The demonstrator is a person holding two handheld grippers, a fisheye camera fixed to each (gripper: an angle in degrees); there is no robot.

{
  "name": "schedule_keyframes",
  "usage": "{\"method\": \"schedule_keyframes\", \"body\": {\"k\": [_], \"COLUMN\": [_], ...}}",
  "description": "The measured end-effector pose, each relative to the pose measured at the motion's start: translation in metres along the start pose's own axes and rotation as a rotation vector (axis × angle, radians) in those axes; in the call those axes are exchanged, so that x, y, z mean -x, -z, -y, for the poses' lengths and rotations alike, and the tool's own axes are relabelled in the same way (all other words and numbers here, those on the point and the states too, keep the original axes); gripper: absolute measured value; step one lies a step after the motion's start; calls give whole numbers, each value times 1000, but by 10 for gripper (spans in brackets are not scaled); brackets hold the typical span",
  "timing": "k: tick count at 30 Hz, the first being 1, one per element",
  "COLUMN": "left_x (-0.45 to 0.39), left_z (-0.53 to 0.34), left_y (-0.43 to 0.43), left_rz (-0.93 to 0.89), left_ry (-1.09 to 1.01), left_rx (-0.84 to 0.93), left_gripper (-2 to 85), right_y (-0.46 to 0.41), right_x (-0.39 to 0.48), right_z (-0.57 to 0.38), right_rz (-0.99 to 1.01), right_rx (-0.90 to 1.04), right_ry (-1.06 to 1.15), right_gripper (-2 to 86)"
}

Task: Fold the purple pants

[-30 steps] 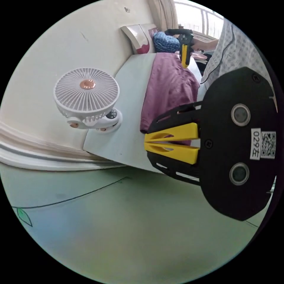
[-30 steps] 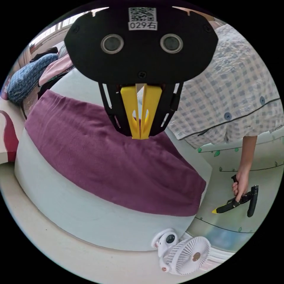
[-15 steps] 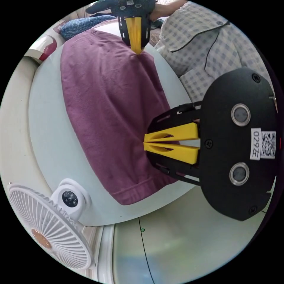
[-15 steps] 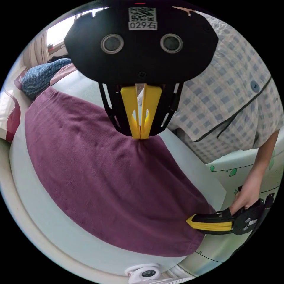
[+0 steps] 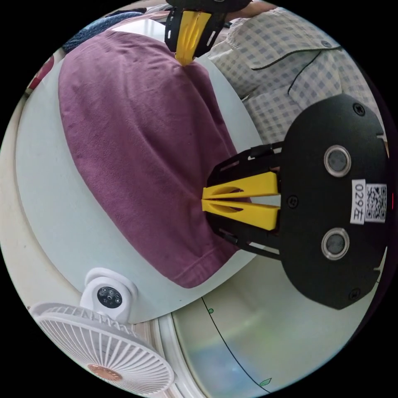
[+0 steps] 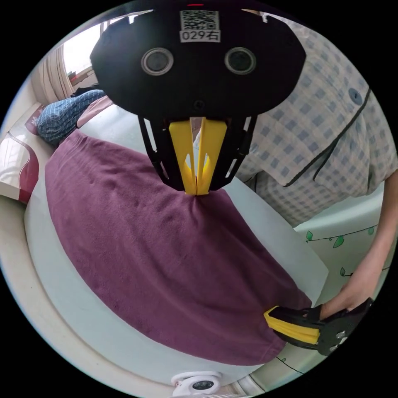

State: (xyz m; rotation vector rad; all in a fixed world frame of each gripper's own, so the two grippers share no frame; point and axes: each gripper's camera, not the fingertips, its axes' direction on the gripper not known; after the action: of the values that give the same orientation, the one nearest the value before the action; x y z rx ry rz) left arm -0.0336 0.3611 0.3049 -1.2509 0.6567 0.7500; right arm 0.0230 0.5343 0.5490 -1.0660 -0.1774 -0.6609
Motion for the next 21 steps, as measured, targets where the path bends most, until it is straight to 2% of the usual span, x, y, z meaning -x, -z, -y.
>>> {"method": "schedule_keyframes", "body": {"k": [8,21], "left_x": [-25,-72], "left_z": [9,24], "left_y": [-27,-65], "left_rz": [-20,85], "left_ry": [26,-20], "left_rx": [-9,36], "left_gripper": [-10,-10], "right_y": [-2,-3], "right_x": [3,-8], "right_z": [-19,-78], "right_rz": [-7,-21], "right_rx": [-2,-46], "right_ry": [-23,-17], "right_gripper": [-5,-5]}}
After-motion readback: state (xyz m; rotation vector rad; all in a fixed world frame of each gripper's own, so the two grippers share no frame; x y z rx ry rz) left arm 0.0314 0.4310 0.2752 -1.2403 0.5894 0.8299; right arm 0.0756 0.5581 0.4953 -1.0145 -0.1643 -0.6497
